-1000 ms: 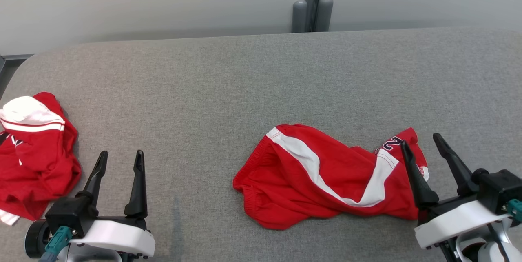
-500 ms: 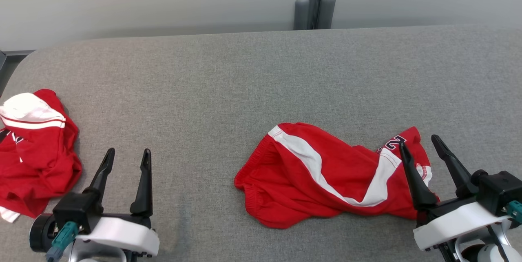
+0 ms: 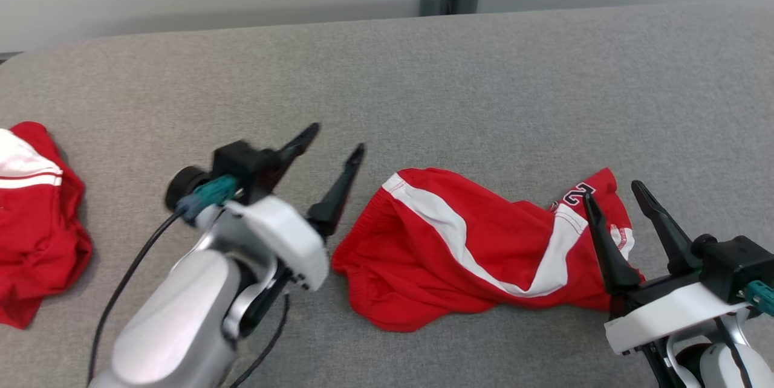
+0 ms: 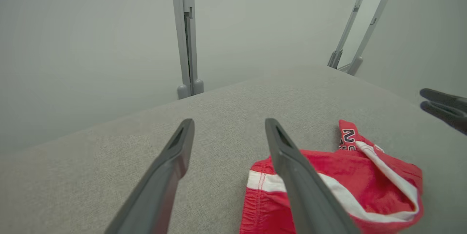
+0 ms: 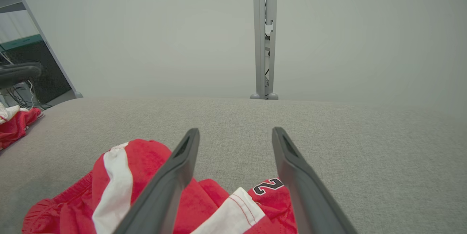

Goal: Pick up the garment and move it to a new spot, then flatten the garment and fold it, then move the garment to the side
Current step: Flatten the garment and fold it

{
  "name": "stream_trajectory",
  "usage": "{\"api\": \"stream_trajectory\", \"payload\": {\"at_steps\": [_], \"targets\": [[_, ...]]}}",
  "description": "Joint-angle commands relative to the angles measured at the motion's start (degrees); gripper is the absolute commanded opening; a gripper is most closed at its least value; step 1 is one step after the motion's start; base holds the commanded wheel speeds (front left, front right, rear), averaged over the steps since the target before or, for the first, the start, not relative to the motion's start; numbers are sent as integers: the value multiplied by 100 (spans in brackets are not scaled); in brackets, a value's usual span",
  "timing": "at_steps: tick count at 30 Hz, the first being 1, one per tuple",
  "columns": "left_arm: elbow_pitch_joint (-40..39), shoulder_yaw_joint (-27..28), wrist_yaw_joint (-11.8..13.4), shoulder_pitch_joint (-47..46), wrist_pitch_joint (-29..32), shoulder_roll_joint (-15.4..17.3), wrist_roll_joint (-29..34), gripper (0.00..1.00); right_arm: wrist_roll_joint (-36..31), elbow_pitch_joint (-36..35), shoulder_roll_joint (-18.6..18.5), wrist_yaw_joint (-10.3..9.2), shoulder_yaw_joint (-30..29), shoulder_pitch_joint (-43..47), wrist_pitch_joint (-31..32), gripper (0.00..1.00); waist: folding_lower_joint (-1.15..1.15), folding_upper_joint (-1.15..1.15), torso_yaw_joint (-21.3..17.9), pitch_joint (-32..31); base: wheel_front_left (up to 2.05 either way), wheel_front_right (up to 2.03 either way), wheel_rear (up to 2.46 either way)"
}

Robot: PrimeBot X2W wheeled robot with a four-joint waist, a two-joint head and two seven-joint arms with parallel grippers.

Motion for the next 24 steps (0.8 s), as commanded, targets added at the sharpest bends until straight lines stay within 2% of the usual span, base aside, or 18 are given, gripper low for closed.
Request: {"api": "stream_trajectory", "payload": {"at_steps": [1,5,10,18,22,24], "targets": [[284,-158,-272,-360,228,-161,-148,100,-9,22,-20,1,37,-103,-41,100,0,0,-112,110,0,0,0],[934,-465,-639,-895,683,-489,-407,100,13,64,-2,1,82,-195,-82,100,0,0,-240,233,0,0,0],[1828,-717,-824,-1301,1161,-696,-790,100,42,103,38,1,122,-260,-130,100,0,0,-417,361,0,0,0],[2659,-945,-882,-1555,1521,-662,-1229,100,81,152,55,1,49,-213,-180,100,0,0,-533,444,0,0,0],[2726,-1218,-885,-1526,1780,-613,-1525,100,97,158,56,1,-2,-202,-199,100,0,0,-521,464,0,0,0],[2669,-1380,-884,-1549,1718,-532,-1644,100,105,145,68,1,-24,-256,-199,100,0,0,-504,479,0,0,0]]}}
